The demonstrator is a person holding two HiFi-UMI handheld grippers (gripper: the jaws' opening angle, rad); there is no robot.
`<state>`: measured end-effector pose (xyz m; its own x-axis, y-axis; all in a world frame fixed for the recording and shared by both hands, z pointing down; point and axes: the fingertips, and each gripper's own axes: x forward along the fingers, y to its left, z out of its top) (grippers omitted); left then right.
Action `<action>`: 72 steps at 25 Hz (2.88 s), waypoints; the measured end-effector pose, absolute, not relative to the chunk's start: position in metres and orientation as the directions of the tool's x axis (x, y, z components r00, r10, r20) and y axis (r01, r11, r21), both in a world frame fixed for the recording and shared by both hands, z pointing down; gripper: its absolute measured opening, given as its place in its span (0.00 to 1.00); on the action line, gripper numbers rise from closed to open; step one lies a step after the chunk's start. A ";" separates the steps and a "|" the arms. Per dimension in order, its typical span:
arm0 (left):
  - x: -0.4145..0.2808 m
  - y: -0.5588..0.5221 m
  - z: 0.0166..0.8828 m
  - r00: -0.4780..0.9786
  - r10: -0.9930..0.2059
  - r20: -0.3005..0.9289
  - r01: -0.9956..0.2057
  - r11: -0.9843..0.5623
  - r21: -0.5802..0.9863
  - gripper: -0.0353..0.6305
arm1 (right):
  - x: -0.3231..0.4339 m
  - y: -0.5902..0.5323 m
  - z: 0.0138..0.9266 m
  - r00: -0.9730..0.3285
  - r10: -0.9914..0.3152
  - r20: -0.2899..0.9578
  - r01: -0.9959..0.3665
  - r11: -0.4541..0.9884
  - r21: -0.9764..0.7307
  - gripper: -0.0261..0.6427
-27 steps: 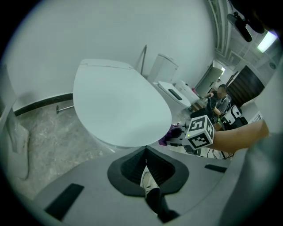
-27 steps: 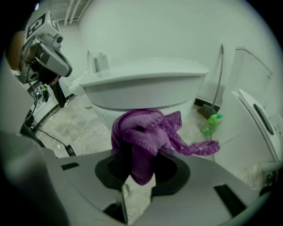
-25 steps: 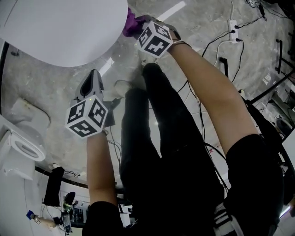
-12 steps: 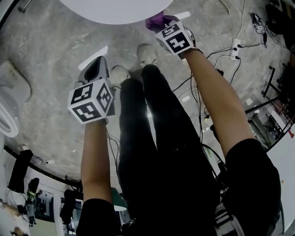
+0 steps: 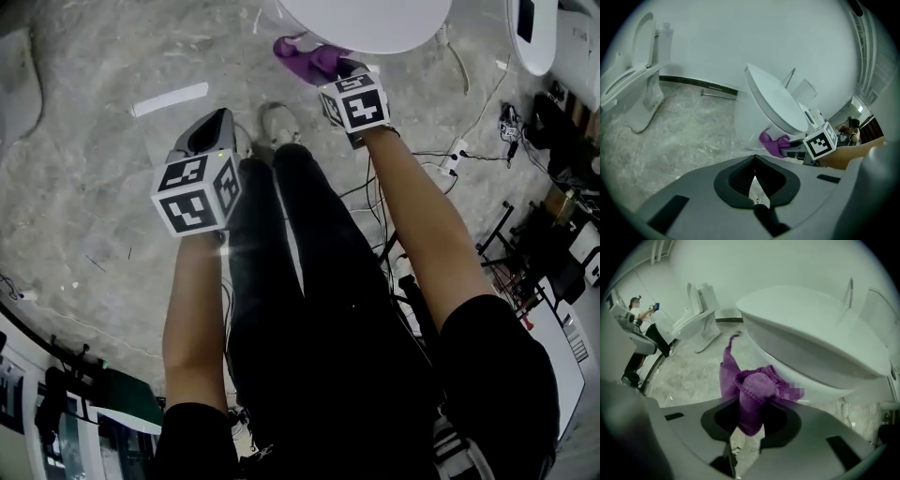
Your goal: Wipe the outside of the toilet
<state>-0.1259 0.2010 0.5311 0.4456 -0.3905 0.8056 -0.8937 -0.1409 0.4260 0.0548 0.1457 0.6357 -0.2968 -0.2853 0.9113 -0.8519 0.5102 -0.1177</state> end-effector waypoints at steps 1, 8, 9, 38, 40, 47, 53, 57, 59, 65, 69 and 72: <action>-0.133 0.202 0.531 0.438 -0.399 0.806 -0.896 -0.126 0.425 0.06 | 0.048 0.143 0.637 -0.292 -0.287 0.912 -0.863 0.490 -0.122 0.20; -0.178 0.213 0.536 0.404 -0.431 0.807 -0.899 -0.025 0.437 0.06 | 0.014 0.128 0.632 -0.270 -0.349 0.897 -0.910 0.397 -0.119 0.20; -0.184 0.214 0.538 0.402 -0.432 0.808 -0.899 -0.015 0.439 0.06 | 0.007 0.124 0.632 -0.270 -0.358 0.894 -0.915 0.384 -0.123 0.20; -0.255 0.136 0.557 0.448 -0.360 0.818 -0.893 -0.139 0.428 0.06 | -0.068 0.041 0.622 -0.177 -0.557 0.811 -0.983 0.065 -0.170 0.20; -0.258 0.123 0.557 0.447 -0.359 0.819 -0.894 -0.152 0.421 0.06 | -0.070 0.037 0.623 -0.165 -0.560 0.812 -0.984 0.040 -0.173 0.20; -0.260 0.069 0.548 0.444 -0.380 0.812 -0.896 -0.164 0.413 0.06 | -0.075 0.023 0.622 -0.140 -0.541 0.829 -0.983 -0.024 -0.182 0.20; -0.260 0.031 0.547 0.441 -0.372 0.817 -0.897 -0.142 0.420 0.06 | -0.083 -0.004 0.617 -0.127 -0.544 0.829 -0.974 -0.090 -0.208 0.20; -0.265 0.007 0.558 0.443 -0.342 0.829 -0.896 -0.133 0.423 0.06 | -0.092 -0.034 0.618 -0.103 -0.558 0.824 -0.960 -0.160 -0.228 0.20; -0.267 -0.004 0.561 0.441 -0.333 0.833 -0.897 -0.130 0.422 0.06 | -0.096 -0.044 0.620 -0.092 -0.549 0.831 -0.952 -0.195 -0.234 0.20; -0.270 -0.054 0.555 0.435 -0.354 0.828 -0.900 -0.133 0.415 0.06 | -0.101 -0.080 0.617 -0.101 -0.547 0.831 -0.940 -0.221 -0.260 0.20; -0.278 -0.075 0.548 0.431 -0.360 0.827 -0.902 -0.149 0.405 0.06 | -0.112 -0.111 0.609 -0.117 -0.581 0.806 -0.947 -0.180 -0.267 0.20; -0.288 -0.096 0.541 0.424 -0.370 0.826 -0.905 -0.162 0.392 0.06 | -0.121 -0.154 0.599 -0.084 -0.618 0.782 -0.956 -0.171 -0.238 0.20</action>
<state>-0.2878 -0.0956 0.5410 0.4245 -0.3698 0.8265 -0.9054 -0.1624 0.3924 -0.1206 -0.1545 0.5985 -0.0839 -0.6178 0.7819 -0.9560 -0.1713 -0.2379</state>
